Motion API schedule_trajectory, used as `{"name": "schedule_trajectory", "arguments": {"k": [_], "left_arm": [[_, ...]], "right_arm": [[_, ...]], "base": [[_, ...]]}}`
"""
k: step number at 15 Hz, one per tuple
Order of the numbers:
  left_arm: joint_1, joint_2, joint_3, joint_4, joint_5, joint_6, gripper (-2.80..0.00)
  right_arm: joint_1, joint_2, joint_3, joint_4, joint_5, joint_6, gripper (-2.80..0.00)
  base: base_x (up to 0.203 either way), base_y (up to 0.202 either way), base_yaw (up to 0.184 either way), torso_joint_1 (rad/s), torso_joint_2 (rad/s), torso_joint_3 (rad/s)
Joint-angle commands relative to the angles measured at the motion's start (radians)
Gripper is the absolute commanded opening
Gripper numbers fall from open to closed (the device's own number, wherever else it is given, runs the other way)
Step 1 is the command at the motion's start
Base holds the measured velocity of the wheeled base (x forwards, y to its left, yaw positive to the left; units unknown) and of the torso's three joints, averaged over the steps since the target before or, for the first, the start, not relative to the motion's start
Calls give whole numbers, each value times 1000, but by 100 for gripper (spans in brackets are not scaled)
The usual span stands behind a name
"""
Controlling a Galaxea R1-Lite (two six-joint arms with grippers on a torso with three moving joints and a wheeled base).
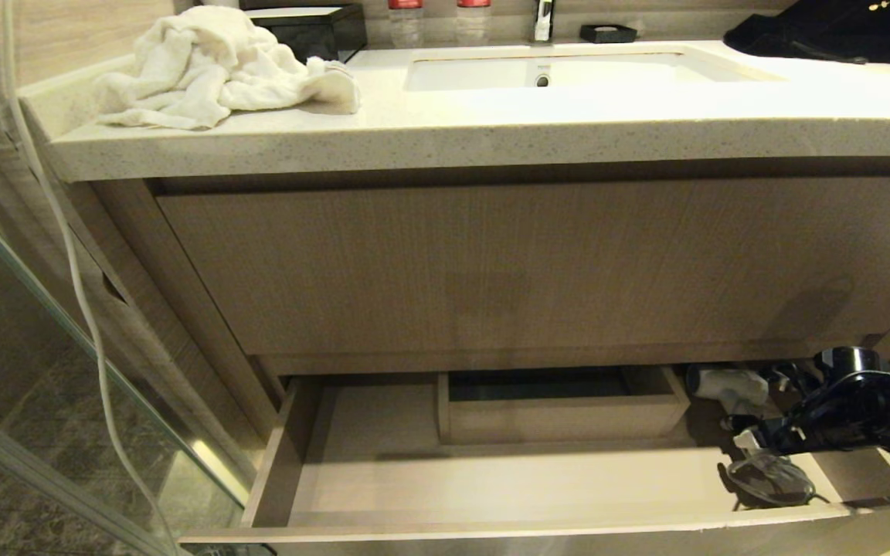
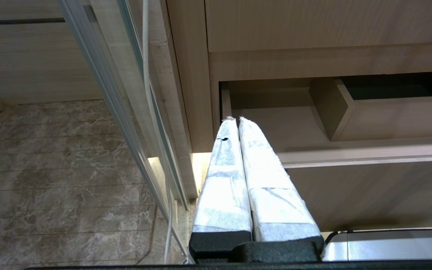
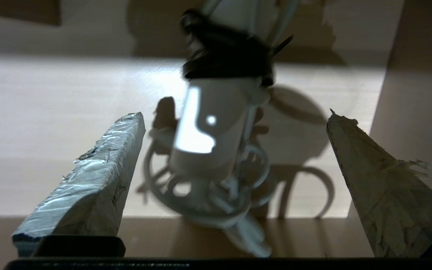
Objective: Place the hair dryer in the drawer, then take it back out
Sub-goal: Take the hairdryer out
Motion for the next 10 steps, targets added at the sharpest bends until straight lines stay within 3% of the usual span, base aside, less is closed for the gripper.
{"name": "schedule_trajectory", "arguments": {"k": [1,10], "left_arm": [[0,2,2,0,0,0,-280],[0,2,2,0,0,0,-280]], "right_arm": [[-2,26,-7,-20,2,-2,0],[-1,110,-76,-73,51,-2,0]], "base": [[0,0,0,0,0,0],[0,0,0,0,0,0]]}}
